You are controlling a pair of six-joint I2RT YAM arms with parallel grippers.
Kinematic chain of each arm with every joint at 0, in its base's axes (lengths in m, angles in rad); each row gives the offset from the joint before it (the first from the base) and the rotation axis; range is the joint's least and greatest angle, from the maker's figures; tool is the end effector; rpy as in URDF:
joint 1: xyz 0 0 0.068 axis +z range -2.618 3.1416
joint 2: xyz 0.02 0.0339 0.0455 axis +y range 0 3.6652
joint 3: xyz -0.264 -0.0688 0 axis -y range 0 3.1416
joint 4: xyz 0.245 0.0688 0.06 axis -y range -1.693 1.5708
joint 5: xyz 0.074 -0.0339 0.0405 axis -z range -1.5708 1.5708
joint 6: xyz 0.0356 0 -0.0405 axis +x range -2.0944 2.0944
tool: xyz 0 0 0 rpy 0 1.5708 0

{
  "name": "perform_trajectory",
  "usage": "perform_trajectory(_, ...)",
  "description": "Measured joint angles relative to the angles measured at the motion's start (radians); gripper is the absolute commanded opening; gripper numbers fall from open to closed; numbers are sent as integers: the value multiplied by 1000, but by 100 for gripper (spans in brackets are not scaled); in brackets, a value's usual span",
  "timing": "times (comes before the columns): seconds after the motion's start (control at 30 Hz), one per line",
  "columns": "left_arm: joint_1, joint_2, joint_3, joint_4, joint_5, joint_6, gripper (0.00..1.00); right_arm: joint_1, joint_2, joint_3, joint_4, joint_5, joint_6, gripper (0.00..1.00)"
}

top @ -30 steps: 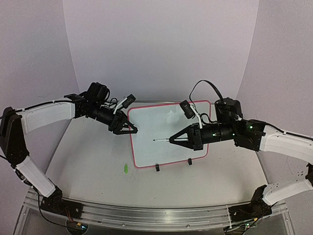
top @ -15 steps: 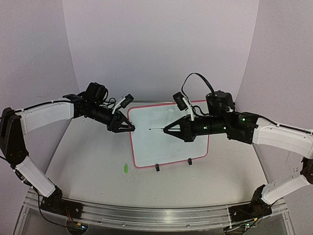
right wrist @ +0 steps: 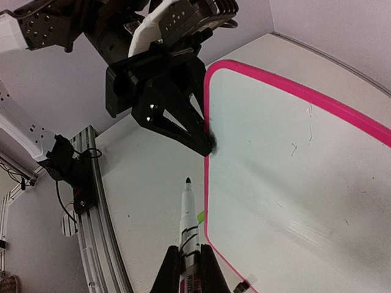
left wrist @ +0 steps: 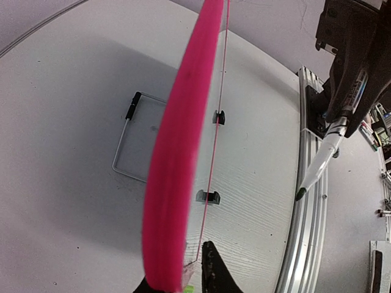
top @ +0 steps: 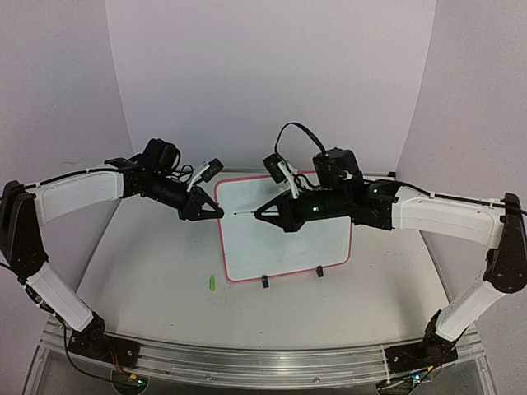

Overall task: Write a sentence on the whiteboard
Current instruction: Hold the whiteboard at the center of the board, then write a sentence on the whiteboard.

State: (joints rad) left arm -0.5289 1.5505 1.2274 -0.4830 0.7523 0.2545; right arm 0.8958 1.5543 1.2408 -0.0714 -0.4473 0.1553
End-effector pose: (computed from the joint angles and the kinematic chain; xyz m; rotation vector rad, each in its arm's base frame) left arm 0.2772 -0.1902 0.2844 1.2125 1.9811 -1.0236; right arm 0.2164 0.2950 0.3191 -1.0427 1.8113 1.1048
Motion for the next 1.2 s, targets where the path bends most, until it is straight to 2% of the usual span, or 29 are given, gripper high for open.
perform_trajectory(0.33, 0, -1, -1, -15, 5, 23, 0, 14, 78, 67, -4, 37, -29, 0)
perform_trajectory(1.2, 0, -9, -13, -13, 4, 38, 0, 16, 155, 112, -16, 71, -43, 0)
